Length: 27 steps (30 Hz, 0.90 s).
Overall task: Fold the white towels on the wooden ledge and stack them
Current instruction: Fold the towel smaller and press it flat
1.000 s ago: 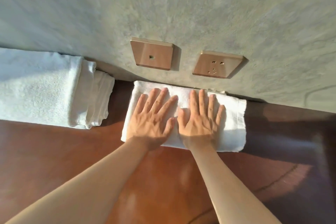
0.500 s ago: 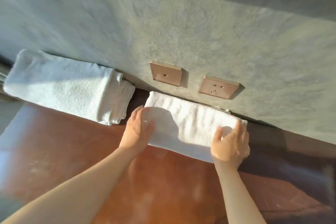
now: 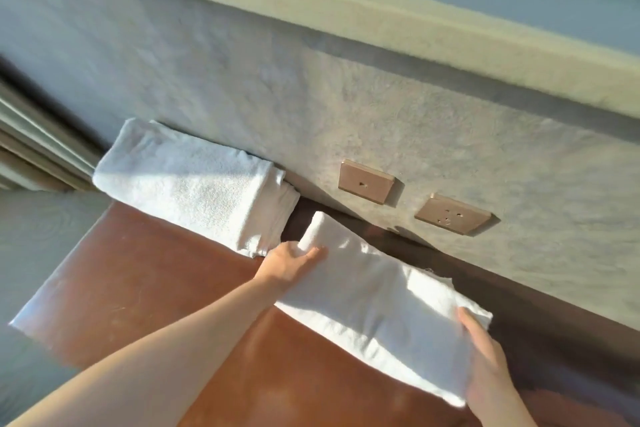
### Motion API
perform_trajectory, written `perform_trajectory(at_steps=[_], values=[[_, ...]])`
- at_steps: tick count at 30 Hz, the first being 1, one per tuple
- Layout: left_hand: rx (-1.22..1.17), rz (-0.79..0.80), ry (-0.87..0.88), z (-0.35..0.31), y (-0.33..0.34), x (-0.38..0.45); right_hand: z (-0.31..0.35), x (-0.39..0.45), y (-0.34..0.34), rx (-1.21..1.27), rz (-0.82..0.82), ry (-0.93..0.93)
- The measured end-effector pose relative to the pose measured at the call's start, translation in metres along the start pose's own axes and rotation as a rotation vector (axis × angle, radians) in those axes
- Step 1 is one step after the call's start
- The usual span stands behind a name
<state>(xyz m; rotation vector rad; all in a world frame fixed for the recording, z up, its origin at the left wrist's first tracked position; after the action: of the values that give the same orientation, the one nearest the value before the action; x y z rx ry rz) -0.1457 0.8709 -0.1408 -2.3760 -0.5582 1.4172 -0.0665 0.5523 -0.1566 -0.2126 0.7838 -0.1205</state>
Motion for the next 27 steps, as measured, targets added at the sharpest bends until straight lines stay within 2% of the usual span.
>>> perform_trajectory(at_steps=[5, 7, 10, 13, 17, 19, 23, 27], values=[[-0.134, -0.003, 0.235, 0.018, -0.083, -0.027, 0.016, -0.062, 0.046, 0.106, 0.062, -0.043], [-0.274, 0.023, 0.250, 0.023, -0.132, -0.034, 0.027, -0.091, 0.081, 0.126, 0.097, -0.046], [-0.411, 0.059, 0.240, 0.033, -0.211, -0.035, 0.048, -0.129, 0.142, 0.169, 0.172, -0.161], [-0.477, 0.006, 0.224, 0.043, -0.288, -0.024, 0.071, -0.166, 0.211, 0.180, 0.262, -0.294], [-0.502, -0.082, 0.264, 0.043, -0.366, 0.014, 0.087, -0.185, 0.294, 0.164, 0.271, -0.390], [-0.444, -0.142, 0.248, 0.045, -0.386, 0.048, 0.088, -0.178, 0.333, 0.089, 0.211, -0.442], [-0.161, -0.239, 0.011, 0.059, -0.379, 0.113, 0.077, -0.147, 0.380, -0.241, 0.025, -0.506], [-0.093, -0.359, 0.088, 0.068, -0.367, 0.138, 0.071, -0.129, 0.393, -0.425, -0.071, -0.546]])
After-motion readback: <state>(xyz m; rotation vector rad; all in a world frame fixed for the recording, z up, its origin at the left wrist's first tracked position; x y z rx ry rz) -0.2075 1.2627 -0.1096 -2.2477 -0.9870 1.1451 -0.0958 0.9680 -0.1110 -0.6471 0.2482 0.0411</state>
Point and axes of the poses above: each hand's wrist, its own x-axis towards the middle knuckle, its own y-axis out of the palm, z = x × y, the point moved 2 cm from there along x, towards the middle knuckle, and after that the axes turned 11 degrees about -y, right-handed, at the moved point
